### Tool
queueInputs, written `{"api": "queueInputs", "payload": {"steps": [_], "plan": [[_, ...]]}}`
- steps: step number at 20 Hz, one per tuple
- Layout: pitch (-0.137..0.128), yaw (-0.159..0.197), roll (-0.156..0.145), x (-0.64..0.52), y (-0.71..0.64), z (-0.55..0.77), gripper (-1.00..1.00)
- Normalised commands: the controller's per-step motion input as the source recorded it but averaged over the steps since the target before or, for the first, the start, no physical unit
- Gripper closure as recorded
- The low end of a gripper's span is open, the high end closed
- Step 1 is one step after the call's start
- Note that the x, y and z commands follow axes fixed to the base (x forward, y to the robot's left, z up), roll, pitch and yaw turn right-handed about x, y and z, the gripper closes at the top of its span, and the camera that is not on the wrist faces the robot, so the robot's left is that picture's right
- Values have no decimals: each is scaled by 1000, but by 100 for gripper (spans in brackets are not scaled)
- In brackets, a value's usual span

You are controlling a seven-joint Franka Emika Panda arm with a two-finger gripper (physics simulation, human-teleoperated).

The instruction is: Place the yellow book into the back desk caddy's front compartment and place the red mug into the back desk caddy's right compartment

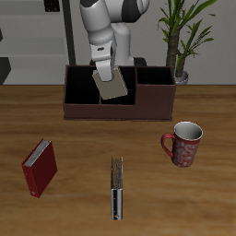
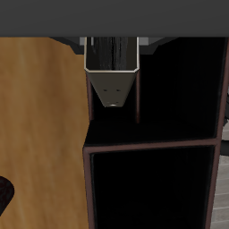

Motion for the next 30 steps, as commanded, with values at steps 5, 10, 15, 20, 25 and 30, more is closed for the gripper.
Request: {"api": "queueInputs", "payload": {"steps": [5, 10, 15, 20, 25, 30], "plan": [[33, -32, 4, 1, 59, -42, 100], [34, -34, -1, 60, 57, -45, 100], [25, -15, 1, -15, 1, -98, 100], [47, -2, -2, 32, -2, -201, 100], [28, -13, -3, -14, -12, -101, 100], [69, -40, -17, 24, -72, -191, 100]]}}
